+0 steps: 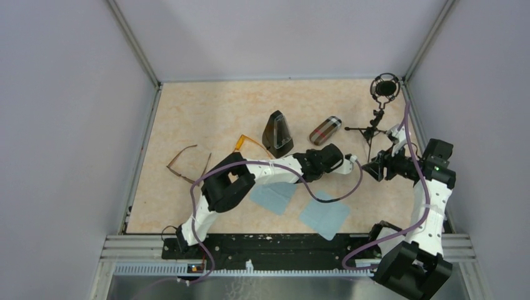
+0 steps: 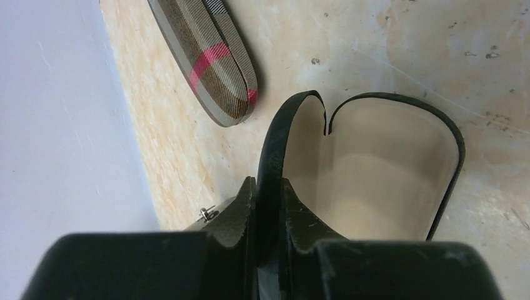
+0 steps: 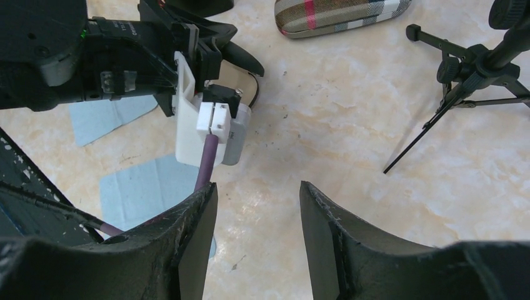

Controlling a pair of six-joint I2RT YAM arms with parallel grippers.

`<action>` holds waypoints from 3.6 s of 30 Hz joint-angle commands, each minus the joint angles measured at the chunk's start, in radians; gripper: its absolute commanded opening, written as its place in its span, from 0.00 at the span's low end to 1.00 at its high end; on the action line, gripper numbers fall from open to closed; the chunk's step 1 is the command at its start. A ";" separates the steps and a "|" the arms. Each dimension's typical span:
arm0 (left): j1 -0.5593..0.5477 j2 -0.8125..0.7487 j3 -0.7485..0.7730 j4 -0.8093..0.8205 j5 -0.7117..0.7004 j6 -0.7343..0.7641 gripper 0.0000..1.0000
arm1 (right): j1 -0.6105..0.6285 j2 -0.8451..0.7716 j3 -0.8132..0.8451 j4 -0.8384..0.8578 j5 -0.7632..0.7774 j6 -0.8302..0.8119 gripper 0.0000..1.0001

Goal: Organize the sunglasses
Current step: Place the sunglasses case at the center of the board, then fold the glasses cleaning cloth at the center of the board.

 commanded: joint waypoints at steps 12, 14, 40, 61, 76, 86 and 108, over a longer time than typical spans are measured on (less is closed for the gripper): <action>0.001 -0.005 0.043 0.138 -0.078 0.038 0.35 | -0.009 -0.001 -0.007 0.014 -0.017 -0.032 0.52; 0.001 -0.018 0.038 0.154 -0.080 0.041 0.38 | -0.009 -0.001 -0.005 0.012 -0.019 -0.030 0.52; -0.142 -0.567 -0.449 -0.147 0.057 -1.205 0.57 | -0.008 -0.039 -0.064 0.104 0.005 -0.027 0.53; -0.184 -0.602 -0.824 0.396 0.301 -1.563 0.29 | -0.009 -0.110 -0.088 0.120 0.022 -0.012 0.53; -0.193 -0.469 -0.748 0.405 0.404 -1.556 0.14 | -0.010 -0.092 -0.091 0.122 0.006 -0.019 0.52; -0.182 -0.448 -0.717 0.249 0.323 -1.486 0.14 | -0.009 -0.070 -0.094 0.111 -0.015 -0.051 0.53; -0.055 -0.604 -0.626 0.091 0.333 -1.314 0.40 | 0.201 0.147 -0.013 0.037 -0.010 -0.214 0.50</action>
